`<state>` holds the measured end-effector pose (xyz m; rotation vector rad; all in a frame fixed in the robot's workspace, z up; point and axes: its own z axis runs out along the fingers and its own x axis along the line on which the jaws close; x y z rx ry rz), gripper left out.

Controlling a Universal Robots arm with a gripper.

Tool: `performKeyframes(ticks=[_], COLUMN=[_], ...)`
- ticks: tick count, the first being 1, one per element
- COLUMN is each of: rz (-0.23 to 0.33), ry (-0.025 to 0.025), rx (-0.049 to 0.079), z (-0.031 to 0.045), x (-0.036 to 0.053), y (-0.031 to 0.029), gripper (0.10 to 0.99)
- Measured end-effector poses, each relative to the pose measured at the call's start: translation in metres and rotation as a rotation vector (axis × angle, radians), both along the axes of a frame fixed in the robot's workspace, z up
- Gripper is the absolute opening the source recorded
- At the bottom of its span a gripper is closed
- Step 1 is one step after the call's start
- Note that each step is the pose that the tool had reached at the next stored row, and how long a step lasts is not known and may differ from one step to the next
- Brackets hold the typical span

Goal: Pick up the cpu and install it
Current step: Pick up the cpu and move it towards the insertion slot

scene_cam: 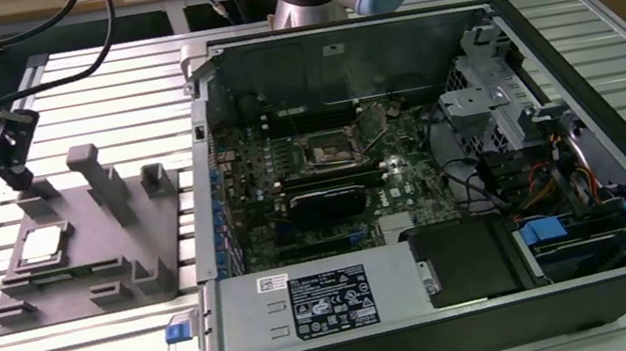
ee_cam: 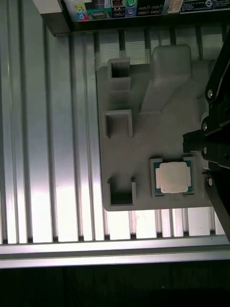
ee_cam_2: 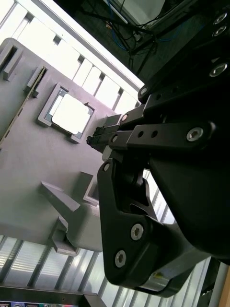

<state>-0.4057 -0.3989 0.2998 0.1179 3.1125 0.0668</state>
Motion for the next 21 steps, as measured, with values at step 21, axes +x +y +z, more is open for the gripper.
performKeyframes(ticks=[21], rz=[0.0], ry=[0.0], rx=[0.0], z=[-0.0126], x=[-0.0049], y=[0.0], gripper=[0.106])
